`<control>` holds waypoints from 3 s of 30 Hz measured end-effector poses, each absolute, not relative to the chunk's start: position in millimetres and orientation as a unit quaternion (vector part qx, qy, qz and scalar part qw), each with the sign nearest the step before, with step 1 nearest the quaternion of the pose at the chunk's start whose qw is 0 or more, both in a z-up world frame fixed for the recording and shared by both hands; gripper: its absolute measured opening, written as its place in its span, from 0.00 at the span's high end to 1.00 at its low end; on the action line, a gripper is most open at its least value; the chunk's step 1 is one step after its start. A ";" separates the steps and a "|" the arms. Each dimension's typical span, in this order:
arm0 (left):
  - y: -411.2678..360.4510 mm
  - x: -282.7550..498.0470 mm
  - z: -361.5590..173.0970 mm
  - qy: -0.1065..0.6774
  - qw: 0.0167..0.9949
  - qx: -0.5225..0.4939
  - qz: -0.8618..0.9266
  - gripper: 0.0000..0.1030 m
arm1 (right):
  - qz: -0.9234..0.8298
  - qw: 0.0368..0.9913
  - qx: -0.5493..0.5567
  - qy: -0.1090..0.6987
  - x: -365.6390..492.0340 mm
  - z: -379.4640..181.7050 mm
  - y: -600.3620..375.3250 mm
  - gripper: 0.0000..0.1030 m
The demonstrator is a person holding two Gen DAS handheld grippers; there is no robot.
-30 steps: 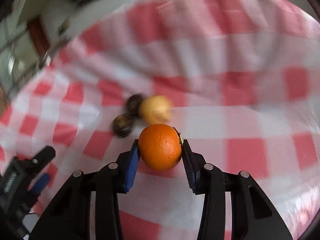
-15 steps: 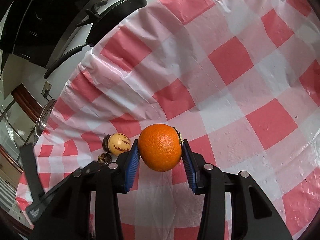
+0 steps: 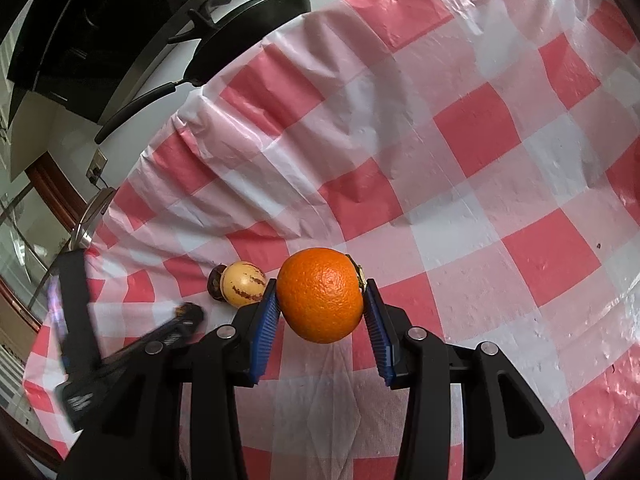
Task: Organize fruits
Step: 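Grasp the mandarin with the right tool while the left tool grasps a brown fruit, then carry the mandarin and brown fruit to the white box and release both, then move both open tools back over the last two fruits on the tablecloth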
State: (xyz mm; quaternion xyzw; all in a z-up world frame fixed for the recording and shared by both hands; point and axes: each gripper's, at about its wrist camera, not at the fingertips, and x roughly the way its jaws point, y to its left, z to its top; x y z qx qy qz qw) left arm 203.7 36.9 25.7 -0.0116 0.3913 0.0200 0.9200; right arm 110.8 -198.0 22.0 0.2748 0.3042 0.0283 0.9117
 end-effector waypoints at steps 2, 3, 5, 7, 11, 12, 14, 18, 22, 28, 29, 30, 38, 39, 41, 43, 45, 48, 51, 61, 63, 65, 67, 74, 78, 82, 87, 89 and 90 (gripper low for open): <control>42.2 192.3 32.0 0.378 0.925 -0.026 0.023 0.61 | 0.029 0.911 0.281 0.301 112.1 21.4 -200.4 0.59; 45.0 186.7 34.3 0.373 0.927 -0.035 0.025 0.61 | 0.028 0.911 0.283 0.299 112.7 21.4 -201.5 0.59; 52.0 168.0 38.3 0.363 0.930 -0.057 0.031 0.61 | 0.027 0.910 0.287 0.298 114.1 20.9 -203.2 0.59; 56.1 147.0 40.8 0.353 0.932 -0.076 0.036 0.61 | 0.022 0.909 0.286 0.302 115.1 20.5 -203.4 0.59; 70.2 89.3 48.9 0.333 0.935 -0.109 0.054 0.61 | 0.019 0.908 0.289 0.303 115.0 20.8 -204.8 0.60; 72.5 77.6 51.5 0.330 0.935 -0.114 0.059 0.61 | 0.021 0.908 0.290 0.302 115.0 21.2 -204.8 0.59; 86.4 32.3 57.4 0.318 0.937 -0.129 0.071 0.61 | 0.027 0.906 0.289 0.308 116.2 21.0 -204.2 0.59; 117.8 -42.6 64.7 0.312 0.936 -0.139 0.089 0.61 | 0.072 0.904 0.258 0.332 104.8 25.6 -187.0 0.59; 141.7 -102.0 61.8 0.319 0.935 -0.103 0.117 0.61 | 0.124 0.895 0.253 0.346 48.1 31.8 -148.8 0.59; 199.6 -183.8 45.3 0.338 0.921 -0.123 0.151 0.61 | 0.233 0.882 0.186 0.366 -48.1 48.0 -58.6 0.59; 208.8 -197.2 43.2 0.338 0.919 -0.126 0.158 0.61 | 0.251 0.881 0.164 0.365 -66.0 51.4 -41.6 0.59; 214.6 -206.0 42.2 0.339 0.918 -0.128 0.161 0.61 | 0.263 0.881 0.150 0.364 -78.3 54.7 -31.0 0.59; 260.4 -288.9 39.7 0.324 0.916 -0.099 0.215 0.61 | 0.367 0.865 0.008 0.343 -185.3 70.8 61.3 0.59; 267.4 -297.7 36.8 0.325 0.914 -0.105 0.221 0.61 | 0.378 0.860 -0.003 0.344 -195.5 70.0 69.9 0.59; 284.4 -321.1 27.4 0.329 0.906 -0.116 0.240 0.61 | 0.399 0.849 -0.025 0.347 -214.8 65.9 86.5 0.59; 296.8 -339.6 17.8 0.335 0.899 -0.123 0.255 0.61 | 0.424 0.835 -0.046 0.347 -235.4 60.1 101.6 0.59; 311.3 -357.8 3.7 0.349 0.888 -0.130 0.270 0.61 | 0.450 0.820 -0.070 0.347 -255.4 52.6 117.1 0.59; 328.5 -377.0 -18.5 0.371 0.870 -0.149 0.288 0.61 | 0.490 0.792 -0.113 0.346 -286.3 37.9 143.8 0.59; 340.6 -391.7 -38.1 0.389 0.855 -0.169 0.298 0.61 | 0.518 0.762 -0.157 0.355 -313.1 17.5 165.9 0.59; 364.4 -402.1 -110.7 0.485 0.795 -0.190 0.311 0.61 | 0.542 0.667 -0.255 0.444 -360.3 -64.4 207.1 0.59; 365.8 -401.3 -120.1 0.496 0.787 -0.194 0.312 0.61 | 0.547 0.652 -0.263 0.454 -365.2 -71.7 212.4 0.59; 367.0 -400.2 -130.9 0.508 0.779 -0.194 0.313 0.61 | 0.554 0.637 -0.270 0.463 -370.3 -77.5 216.8 0.59; 367.1 -399.5 -139.1 0.517 0.773 -0.193 0.313 0.61 | 0.564 0.616 -0.286 0.470 -378.1 -85.9 219.6 0.59; 366.9 -394.0 -144.0 0.526 0.765 -0.187 0.320 0.60 | 0.580 0.564 -0.350 0.472 -404.7 -110.3 231.1 0.59; 368.3 -391.5 -147.1 0.530 0.760 -0.184 0.327 0.60 | 0.583 0.551 -0.382 0.459 -416.8 -118.5 231.6 0.57; 367.4 -390.6 -146.8 0.531 0.760 -0.183 0.327 0.52 | 0.582 0.558 -0.376 0.456 -414.4 -114.0 227.8 0.48; 367.0 -390.7 -139.7 0.524 0.765 -0.172 0.334 0.38 | 0.583 0.574 -0.365 0.443 -403.0 -102.4 225.9 0.42; 367.1 -390.5 -137.6 0.522 0.765 -0.170 0.337 0.34 | 0.588 0.578 -0.359 0.437 -401.8 -94.8 224.2 0.42; 367.4 -391.0 -133.9 0.520 0.766 -0.168 0.340 0.30 | 0.592 0.582 -0.353 0.433 -400.3 -88.1 221.8 0.42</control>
